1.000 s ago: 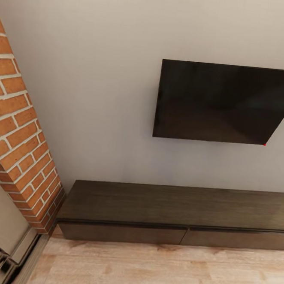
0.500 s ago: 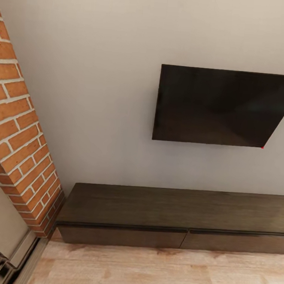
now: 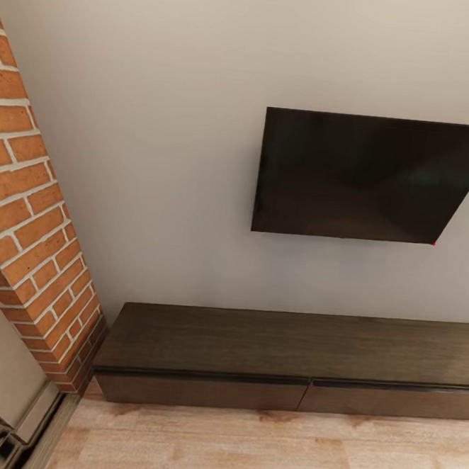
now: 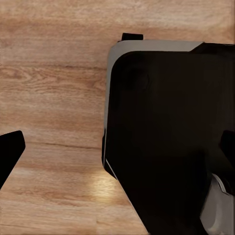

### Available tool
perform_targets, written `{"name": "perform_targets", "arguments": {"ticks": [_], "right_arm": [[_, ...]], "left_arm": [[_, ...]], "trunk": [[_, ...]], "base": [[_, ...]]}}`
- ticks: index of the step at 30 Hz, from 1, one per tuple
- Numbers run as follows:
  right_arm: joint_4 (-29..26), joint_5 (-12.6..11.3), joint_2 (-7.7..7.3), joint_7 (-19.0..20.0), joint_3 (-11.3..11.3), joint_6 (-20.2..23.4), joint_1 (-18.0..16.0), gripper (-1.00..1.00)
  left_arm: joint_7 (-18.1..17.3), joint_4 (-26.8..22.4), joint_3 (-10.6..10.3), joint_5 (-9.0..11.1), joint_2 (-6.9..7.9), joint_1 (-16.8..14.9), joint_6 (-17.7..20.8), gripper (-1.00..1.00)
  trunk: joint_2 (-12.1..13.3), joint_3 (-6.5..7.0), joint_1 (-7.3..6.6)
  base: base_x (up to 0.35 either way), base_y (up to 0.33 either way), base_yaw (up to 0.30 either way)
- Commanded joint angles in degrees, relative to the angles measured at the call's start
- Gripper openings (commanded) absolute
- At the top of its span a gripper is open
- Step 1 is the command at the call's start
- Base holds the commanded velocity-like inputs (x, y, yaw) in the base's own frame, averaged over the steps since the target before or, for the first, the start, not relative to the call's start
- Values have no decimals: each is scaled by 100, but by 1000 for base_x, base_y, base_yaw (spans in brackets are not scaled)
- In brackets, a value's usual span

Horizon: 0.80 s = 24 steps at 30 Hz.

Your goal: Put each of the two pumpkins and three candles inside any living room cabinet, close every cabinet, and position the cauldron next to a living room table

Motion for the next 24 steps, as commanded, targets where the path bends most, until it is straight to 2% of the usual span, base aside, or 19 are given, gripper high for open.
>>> {"name": "perform_targets", "arguments": {"ticks": [1,6,24], "right_arm": [[-2,-34,7,-15,52,-16,-3,100],[-6,-41,46,-14,63,-22,-3,100],[-7,-39,46,-14,58,-23,-3,100]], "left_arm": [[7,5,41,-9,3,-5,-23,100],[6,10,49,-11,39,-4,-23,100],[6,10,46,-5,19,-5,-23,100]], "trunk": [[-7,-9,1],[-7,-9,1],[-7,-9,1]], "base": [[0,0,0],[0,0,0],[0,0,0]]}}
